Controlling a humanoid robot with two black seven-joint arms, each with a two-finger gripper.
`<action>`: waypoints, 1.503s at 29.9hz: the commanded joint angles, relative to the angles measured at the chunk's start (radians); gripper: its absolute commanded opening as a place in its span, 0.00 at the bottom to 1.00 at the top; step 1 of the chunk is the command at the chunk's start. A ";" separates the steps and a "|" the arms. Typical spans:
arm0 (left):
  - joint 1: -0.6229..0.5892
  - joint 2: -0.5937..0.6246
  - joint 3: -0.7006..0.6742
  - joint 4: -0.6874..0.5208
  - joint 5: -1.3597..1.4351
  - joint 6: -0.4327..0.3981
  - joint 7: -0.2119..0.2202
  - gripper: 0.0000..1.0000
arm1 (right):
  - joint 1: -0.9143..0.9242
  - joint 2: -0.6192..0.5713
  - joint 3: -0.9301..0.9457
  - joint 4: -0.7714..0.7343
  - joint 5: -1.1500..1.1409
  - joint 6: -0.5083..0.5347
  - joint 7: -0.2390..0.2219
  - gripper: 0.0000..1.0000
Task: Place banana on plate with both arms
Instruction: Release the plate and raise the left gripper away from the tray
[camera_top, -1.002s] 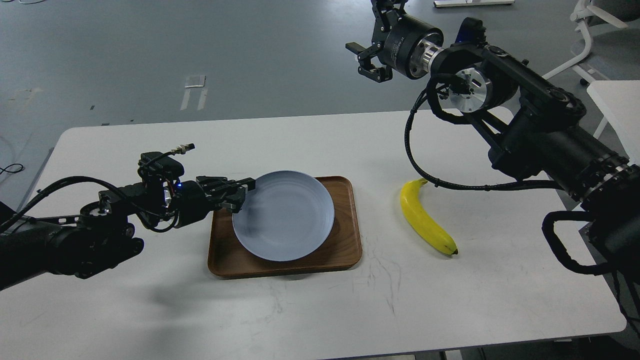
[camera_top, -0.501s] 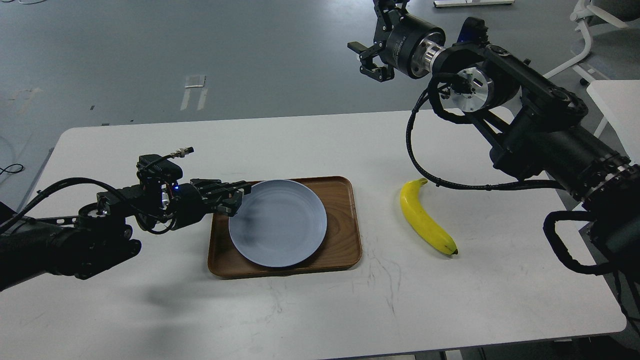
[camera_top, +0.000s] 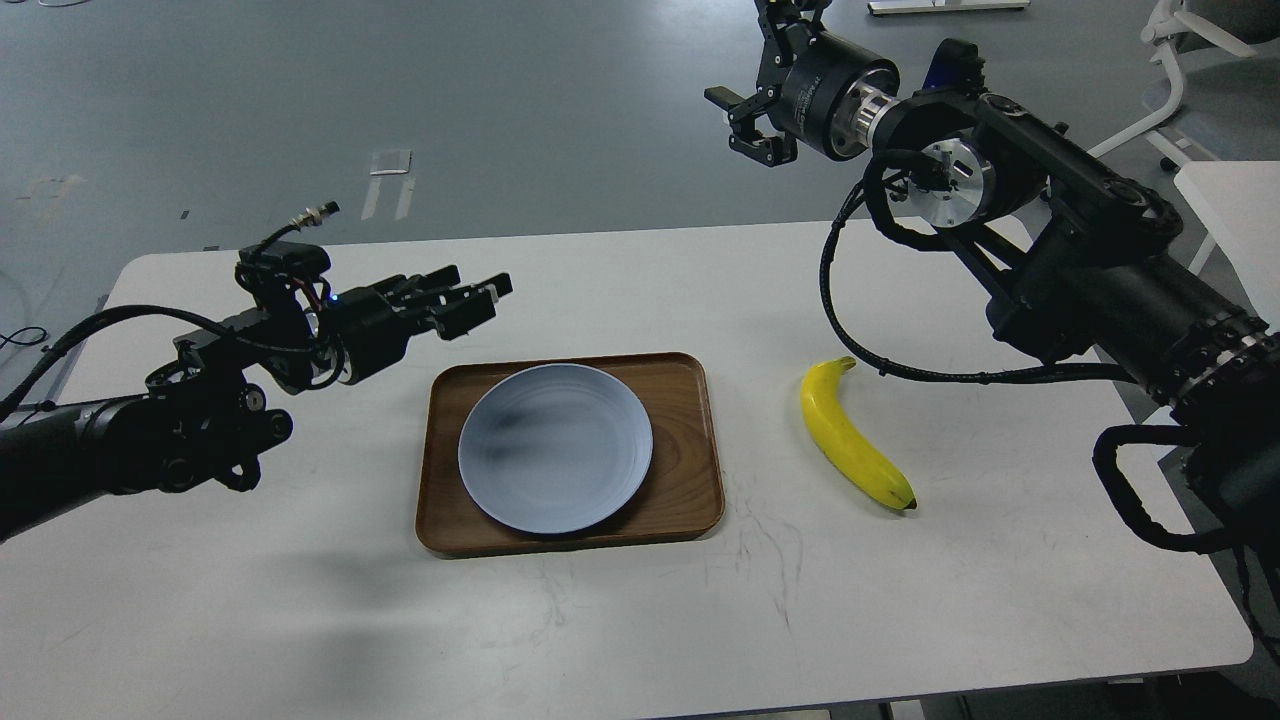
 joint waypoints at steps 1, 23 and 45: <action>-0.025 -0.047 -0.142 -0.010 -0.284 -0.019 0.000 0.98 | -0.018 0.001 -0.001 0.000 0.000 0.006 0.000 1.00; 0.098 0.045 -0.443 -0.144 -0.786 -0.366 0.354 0.98 | -0.122 0.052 -0.006 0.003 -0.003 0.014 0.000 1.00; 0.111 0.059 -0.467 -0.138 -0.810 -0.357 0.397 0.98 | -0.139 0.056 -0.004 0.012 -0.012 0.011 0.003 1.00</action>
